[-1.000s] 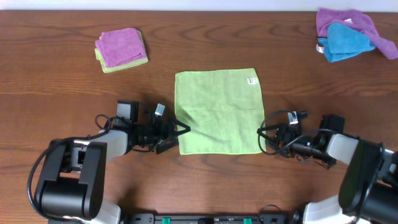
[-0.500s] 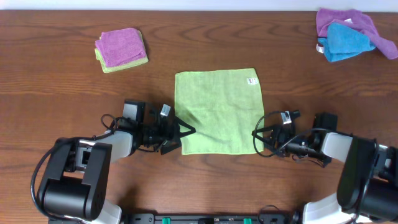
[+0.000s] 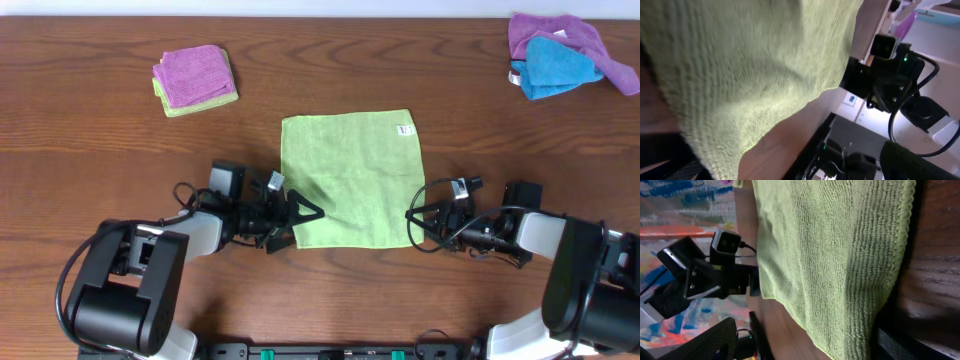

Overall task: Fold the cloth
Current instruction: 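Lift the near edge and fold it away toward the far edge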

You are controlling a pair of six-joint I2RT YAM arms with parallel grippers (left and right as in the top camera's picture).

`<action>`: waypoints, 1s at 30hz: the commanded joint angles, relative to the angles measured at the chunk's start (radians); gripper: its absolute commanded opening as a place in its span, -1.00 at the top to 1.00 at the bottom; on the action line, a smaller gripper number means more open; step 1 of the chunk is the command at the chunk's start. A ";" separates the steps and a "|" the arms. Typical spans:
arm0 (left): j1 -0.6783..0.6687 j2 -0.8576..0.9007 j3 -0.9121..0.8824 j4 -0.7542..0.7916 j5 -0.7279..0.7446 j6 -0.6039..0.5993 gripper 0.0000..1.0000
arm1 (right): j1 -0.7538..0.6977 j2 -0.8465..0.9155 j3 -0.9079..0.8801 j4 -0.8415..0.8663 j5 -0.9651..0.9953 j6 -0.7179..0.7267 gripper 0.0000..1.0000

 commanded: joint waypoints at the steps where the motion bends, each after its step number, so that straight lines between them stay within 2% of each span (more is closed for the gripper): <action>1: -0.005 0.024 -0.014 -0.011 -0.018 -0.011 -1.00 | 0.008 0.017 -0.013 0.022 0.074 -0.004 -0.65; 7: 0.002 0.024 -0.014 -0.011 -0.045 -0.011 -1.00 | 0.008 0.017 -0.012 0.058 0.083 0.023 -0.64; 11: 0.003 0.024 -0.014 -0.011 -0.048 -0.011 -0.72 | 0.008 0.017 -0.012 0.024 0.084 0.022 -0.51; 14: 0.003 0.024 -0.014 -0.011 -0.055 -0.011 -0.60 | 0.008 0.017 -0.012 0.003 0.084 0.022 -0.43; 16: 0.003 0.024 -0.014 -0.011 -0.060 -0.011 -0.54 | 0.008 0.017 -0.012 0.005 0.095 0.022 -0.27; 17: 0.003 0.024 -0.014 -0.011 -0.064 -0.011 -0.41 | 0.008 0.017 -0.012 0.005 0.100 0.022 -0.07; 18: 0.003 0.024 -0.014 -0.011 -0.069 -0.011 -0.20 | 0.008 0.017 -0.012 0.006 0.104 0.022 0.18; 19: 0.003 0.024 -0.014 -0.011 -0.074 -0.011 0.14 | 0.008 0.017 -0.012 0.005 0.106 0.023 0.39; 21: 0.003 0.024 -0.014 -0.011 -0.079 -0.011 0.61 | 0.008 0.017 -0.012 0.005 0.106 0.023 0.84; 22: 0.003 0.024 -0.014 -0.011 -0.081 -0.011 0.84 | 0.008 0.017 -0.012 0.004 0.106 0.023 0.97; 27: 0.003 0.024 -0.014 -0.011 -0.080 -0.012 0.88 | 0.008 0.017 -0.012 0.004 0.106 0.033 0.97; 30: 0.003 0.024 -0.014 -0.011 -0.080 -0.066 0.88 | 0.008 0.017 -0.012 0.004 0.104 0.065 0.97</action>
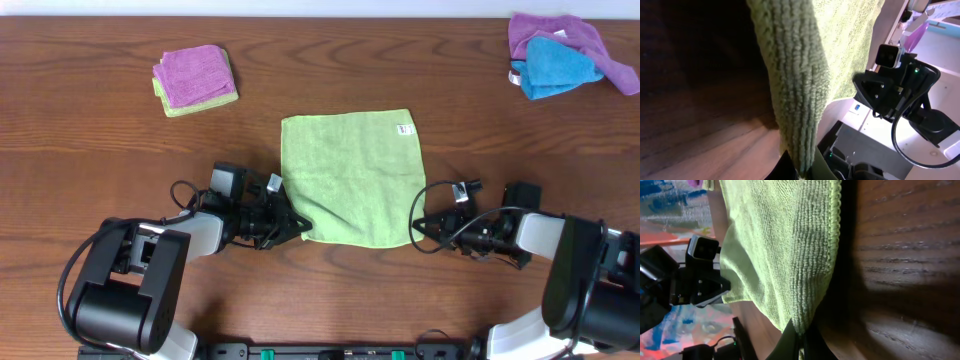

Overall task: Fold the cloth
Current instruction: 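Lift the near edge and fold it away toward the far edge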

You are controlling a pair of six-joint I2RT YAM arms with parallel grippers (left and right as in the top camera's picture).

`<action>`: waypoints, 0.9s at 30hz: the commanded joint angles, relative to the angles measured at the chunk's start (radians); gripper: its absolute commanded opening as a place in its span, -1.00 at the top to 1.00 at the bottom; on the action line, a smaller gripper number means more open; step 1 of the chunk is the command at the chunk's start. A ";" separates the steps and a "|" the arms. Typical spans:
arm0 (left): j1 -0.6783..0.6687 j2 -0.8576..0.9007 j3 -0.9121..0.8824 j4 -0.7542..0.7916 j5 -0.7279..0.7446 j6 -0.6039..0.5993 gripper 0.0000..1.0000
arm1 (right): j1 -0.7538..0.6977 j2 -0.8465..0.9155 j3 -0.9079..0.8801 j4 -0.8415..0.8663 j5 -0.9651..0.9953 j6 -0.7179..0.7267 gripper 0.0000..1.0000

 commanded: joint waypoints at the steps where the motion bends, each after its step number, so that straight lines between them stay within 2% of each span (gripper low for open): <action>1: 0.004 0.016 -0.010 -0.003 -0.016 -0.068 0.88 | 0.008 0.010 -0.006 -0.001 -0.021 0.037 0.97; 9: 0.010 0.016 0.024 0.111 0.098 -0.137 0.88 | 0.008 -0.045 0.007 -0.018 -0.104 0.045 0.97; 14: 0.031 0.016 0.094 0.117 0.096 -0.113 0.89 | 0.010 -0.172 0.043 -0.023 -0.102 0.094 0.97; 17: 0.034 0.016 0.155 0.116 0.096 -0.082 0.89 | 0.029 -0.247 0.082 -0.023 -0.030 0.154 0.97; 22: 0.043 0.016 0.270 0.036 0.074 -0.006 0.89 | 0.110 -0.274 0.174 -0.022 0.061 0.203 0.97; 27: 0.112 0.016 0.330 -0.082 0.034 0.059 0.89 | 0.130 -0.273 0.228 -0.022 0.106 0.217 0.97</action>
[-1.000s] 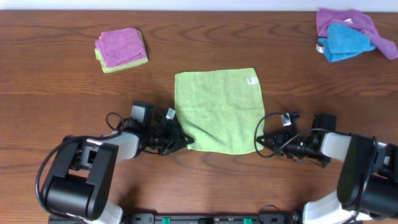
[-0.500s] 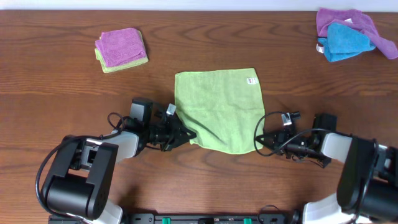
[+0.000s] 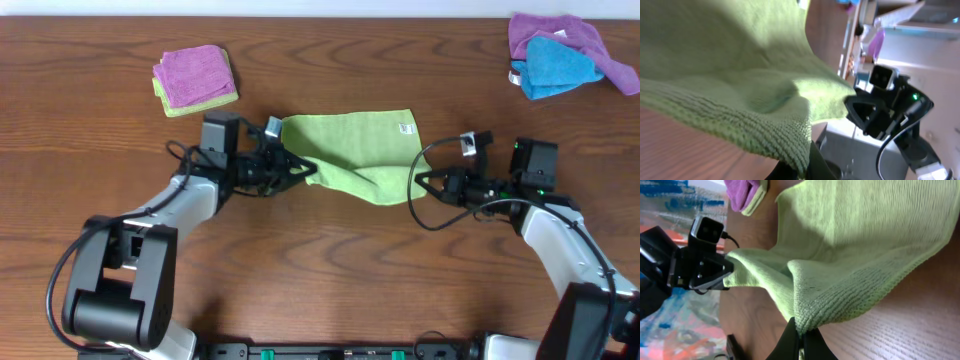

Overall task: Fold the cloth
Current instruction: 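Lift the near edge and fold it away toward the far edge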

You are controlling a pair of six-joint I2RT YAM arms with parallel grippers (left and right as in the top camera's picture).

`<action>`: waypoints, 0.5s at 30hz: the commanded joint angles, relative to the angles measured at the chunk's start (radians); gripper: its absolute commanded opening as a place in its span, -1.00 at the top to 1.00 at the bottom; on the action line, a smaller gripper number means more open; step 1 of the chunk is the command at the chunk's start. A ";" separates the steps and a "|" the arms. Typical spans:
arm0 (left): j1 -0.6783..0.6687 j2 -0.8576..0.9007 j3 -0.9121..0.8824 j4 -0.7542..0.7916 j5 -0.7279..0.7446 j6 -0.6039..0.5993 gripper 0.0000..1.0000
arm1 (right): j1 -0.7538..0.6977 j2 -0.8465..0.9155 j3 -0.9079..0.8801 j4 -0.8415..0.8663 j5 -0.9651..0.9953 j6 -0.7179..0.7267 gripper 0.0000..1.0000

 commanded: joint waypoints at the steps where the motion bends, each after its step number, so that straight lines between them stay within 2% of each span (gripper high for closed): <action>1: 0.061 0.012 0.039 -0.057 -0.026 0.092 0.89 | 0.008 -0.006 0.036 0.000 0.061 0.043 0.97; 5: 0.104 0.012 0.051 -0.130 -0.057 0.145 0.89 | 0.009 0.005 0.041 0.011 0.080 0.046 0.97; 15: 0.101 0.017 0.063 -0.130 -0.160 0.163 0.89 | 0.052 0.091 0.043 0.168 0.097 0.144 0.98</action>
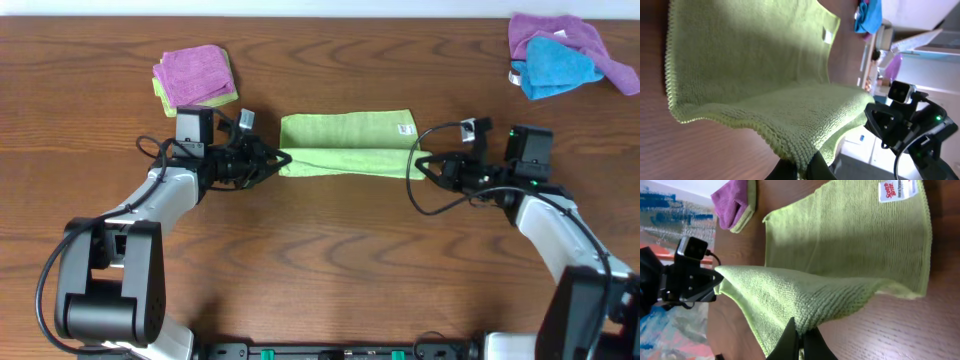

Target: Fold the cloth

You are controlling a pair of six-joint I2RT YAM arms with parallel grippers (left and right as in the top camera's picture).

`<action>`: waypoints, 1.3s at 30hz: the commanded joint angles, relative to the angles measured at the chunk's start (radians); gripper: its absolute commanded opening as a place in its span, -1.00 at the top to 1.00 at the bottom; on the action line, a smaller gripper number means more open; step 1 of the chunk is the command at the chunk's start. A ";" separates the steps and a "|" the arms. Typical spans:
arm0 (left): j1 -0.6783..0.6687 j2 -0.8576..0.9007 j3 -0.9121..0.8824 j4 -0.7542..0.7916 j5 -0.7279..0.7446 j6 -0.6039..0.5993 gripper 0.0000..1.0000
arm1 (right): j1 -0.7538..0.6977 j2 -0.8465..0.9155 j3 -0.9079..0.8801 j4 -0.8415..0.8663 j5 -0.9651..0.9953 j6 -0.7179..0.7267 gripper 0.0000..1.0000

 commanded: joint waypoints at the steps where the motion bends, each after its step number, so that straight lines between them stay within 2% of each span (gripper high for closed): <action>1: 0.006 0.026 0.033 0.000 -0.060 0.031 0.89 | 0.025 0.028 0.019 0.035 0.029 0.060 0.97; 9: 0.006 0.188 0.185 -0.004 0.008 0.041 0.89 | 0.033 0.120 0.113 0.048 0.033 0.072 0.97; 19: 0.010 0.318 0.341 -0.026 0.000 0.055 0.89 | 0.034 0.254 0.220 0.045 0.059 0.079 0.97; 25: 0.010 0.391 0.458 -0.142 -0.003 0.124 0.89 | 0.034 0.326 0.263 0.053 0.059 0.086 0.97; 33: 0.010 0.418 0.491 -0.167 -0.079 0.140 0.89 | 0.056 0.410 0.353 0.052 0.066 0.093 0.97; 39: 0.011 0.448 0.536 -0.174 -0.079 0.145 0.89 | 0.060 0.444 0.409 0.040 0.066 0.100 0.97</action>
